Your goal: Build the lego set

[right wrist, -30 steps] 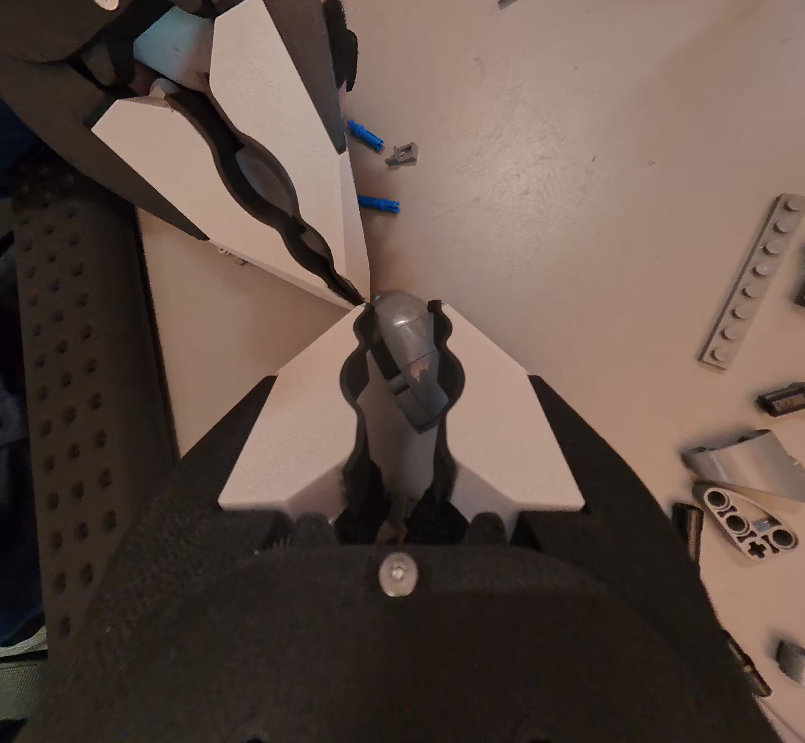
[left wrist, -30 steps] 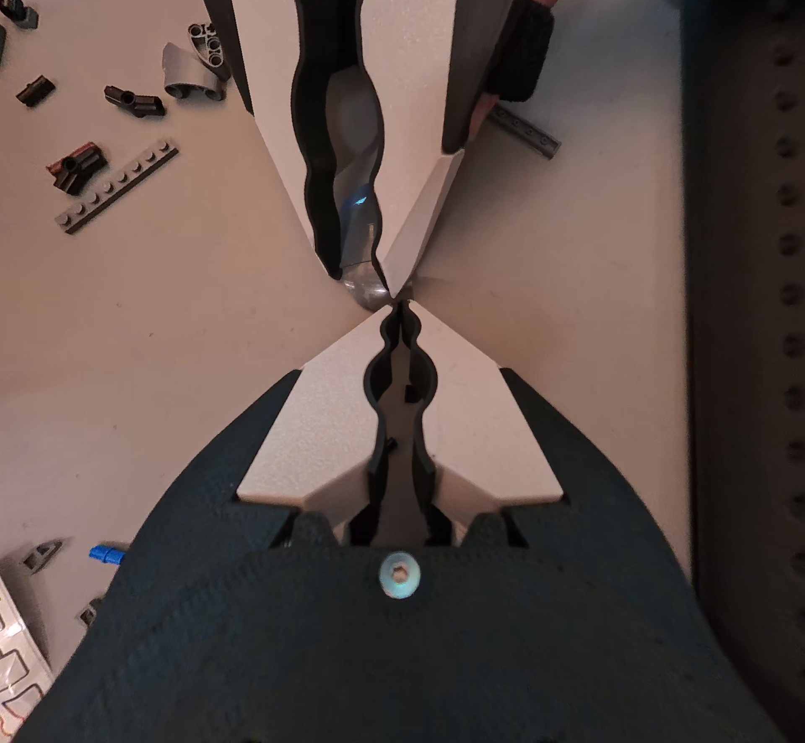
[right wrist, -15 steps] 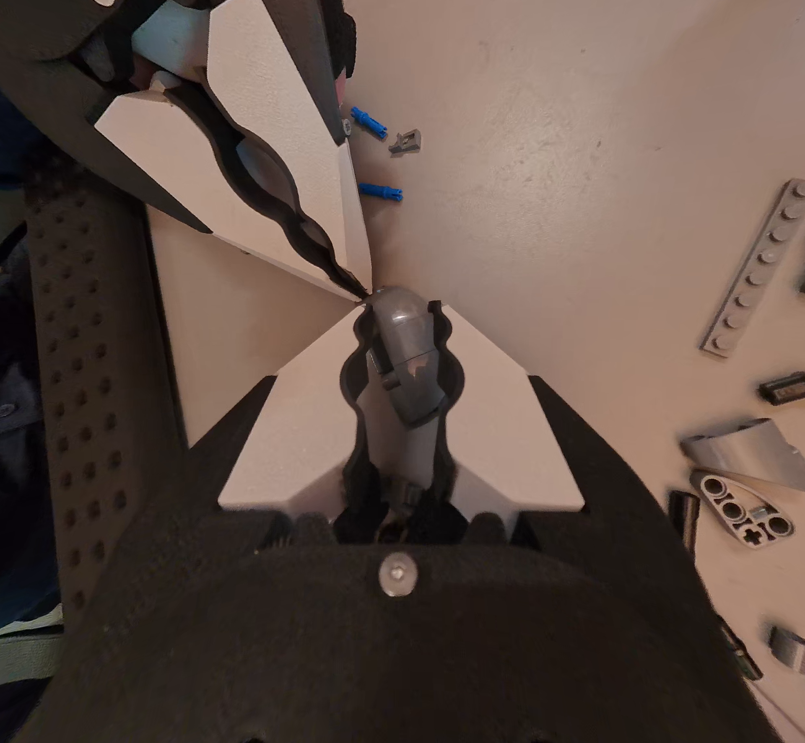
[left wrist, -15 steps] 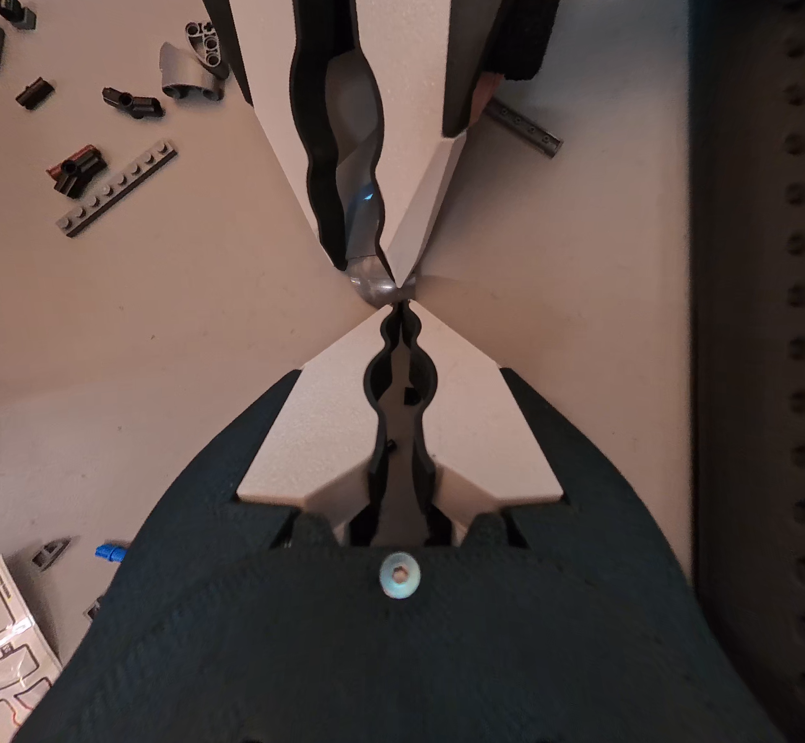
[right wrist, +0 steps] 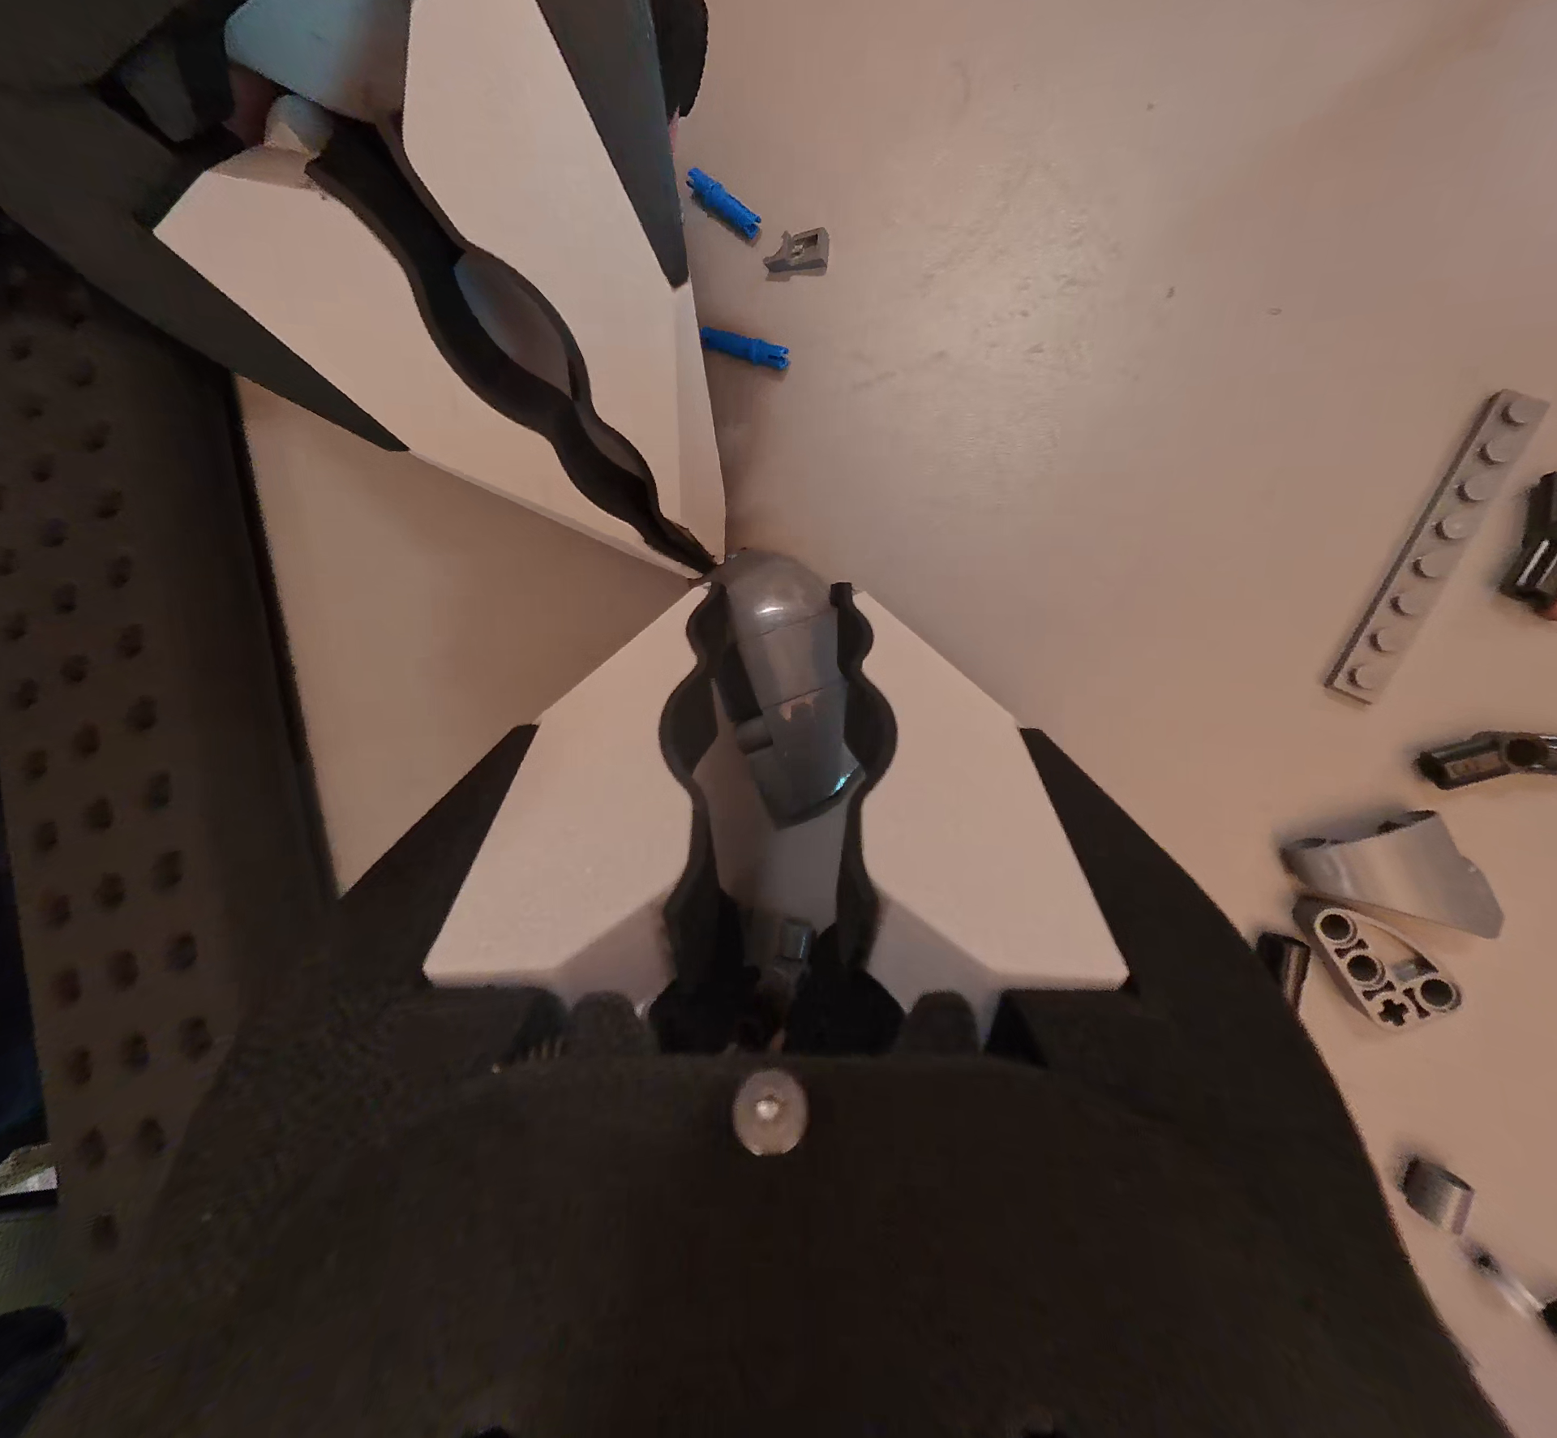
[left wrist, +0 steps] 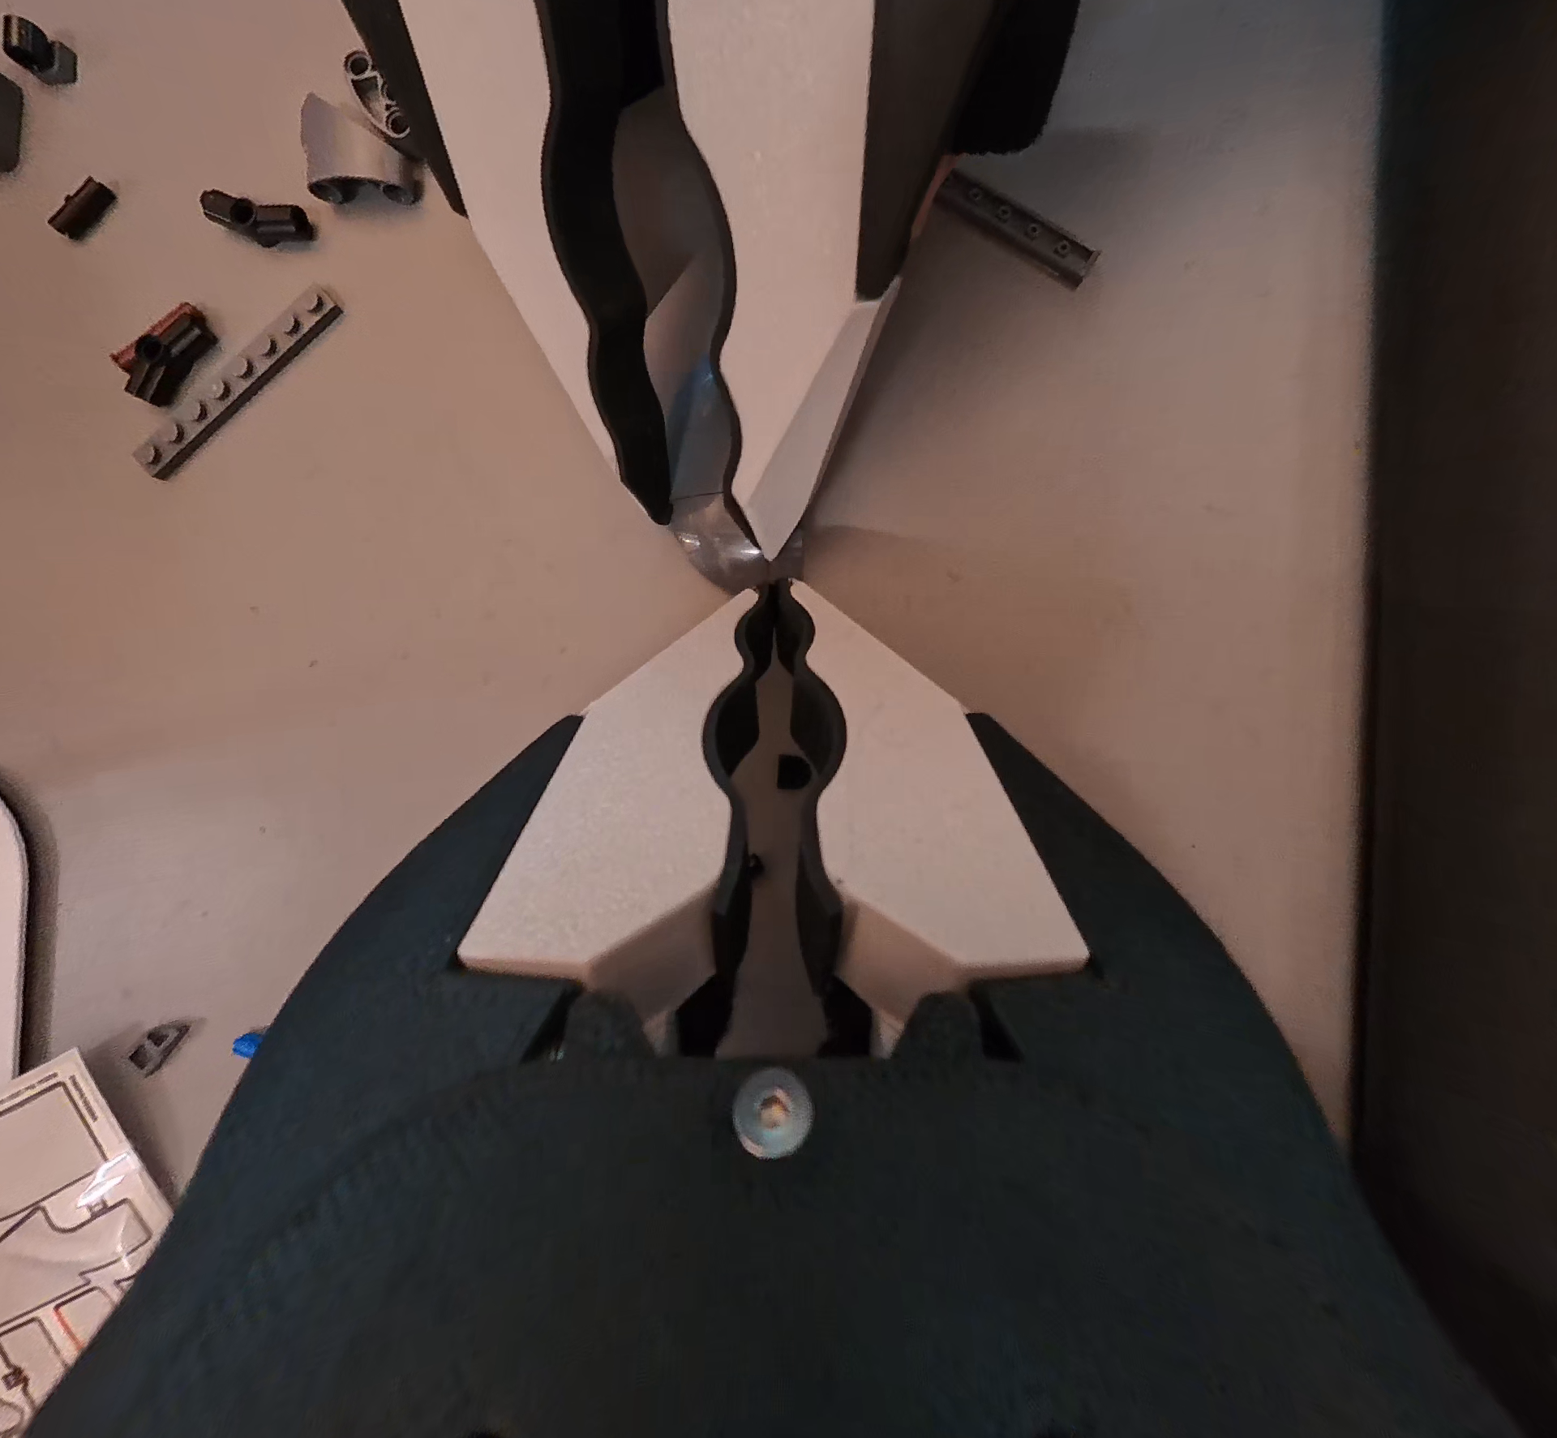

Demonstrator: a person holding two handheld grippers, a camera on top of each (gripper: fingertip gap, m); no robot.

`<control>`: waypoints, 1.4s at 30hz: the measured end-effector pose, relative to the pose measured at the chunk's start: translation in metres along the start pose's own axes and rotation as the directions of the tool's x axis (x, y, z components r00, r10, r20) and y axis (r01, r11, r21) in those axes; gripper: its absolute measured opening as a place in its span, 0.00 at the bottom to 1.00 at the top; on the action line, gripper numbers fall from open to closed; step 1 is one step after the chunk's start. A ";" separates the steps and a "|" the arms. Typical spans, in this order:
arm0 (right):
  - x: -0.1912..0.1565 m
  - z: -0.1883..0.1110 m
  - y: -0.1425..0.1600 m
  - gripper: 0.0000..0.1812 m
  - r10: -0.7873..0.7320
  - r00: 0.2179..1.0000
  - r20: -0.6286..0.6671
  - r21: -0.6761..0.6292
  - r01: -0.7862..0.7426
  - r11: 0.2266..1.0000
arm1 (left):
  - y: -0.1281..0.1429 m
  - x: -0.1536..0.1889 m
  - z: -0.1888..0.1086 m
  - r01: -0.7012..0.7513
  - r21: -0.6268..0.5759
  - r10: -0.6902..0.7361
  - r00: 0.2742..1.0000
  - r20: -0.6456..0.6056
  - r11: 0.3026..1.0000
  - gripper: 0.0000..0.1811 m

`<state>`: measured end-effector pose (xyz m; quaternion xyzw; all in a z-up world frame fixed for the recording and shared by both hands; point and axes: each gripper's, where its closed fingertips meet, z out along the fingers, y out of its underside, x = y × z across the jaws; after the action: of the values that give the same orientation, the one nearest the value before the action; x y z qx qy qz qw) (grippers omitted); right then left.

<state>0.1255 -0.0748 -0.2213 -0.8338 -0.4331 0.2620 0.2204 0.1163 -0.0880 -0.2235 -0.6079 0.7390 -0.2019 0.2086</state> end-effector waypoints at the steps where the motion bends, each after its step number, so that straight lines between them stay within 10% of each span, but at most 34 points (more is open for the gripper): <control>1: 0.000 0.000 0.000 0.14 -0.002 1.000 -0.003 -0.003 0.002 1.000 | 0.000 0.000 0.000 -0.002 -0.006 0.002 1.000 0.003 1.000 0.00; 42: 0.009 -0.019 -0.009 0.16 0.035 0.999 0.006 0.103 -0.035 0.994 | -0.009 -0.007 -0.017 0.029 0.144 -0.026 0.999 -0.029 0.989 0.00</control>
<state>0.1363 -0.0651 -0.2033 -0.8282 -0.4046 0.2897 0.2577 0.1153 -0.0823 -0.2039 -0.5986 0.7168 -0.2660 0.2391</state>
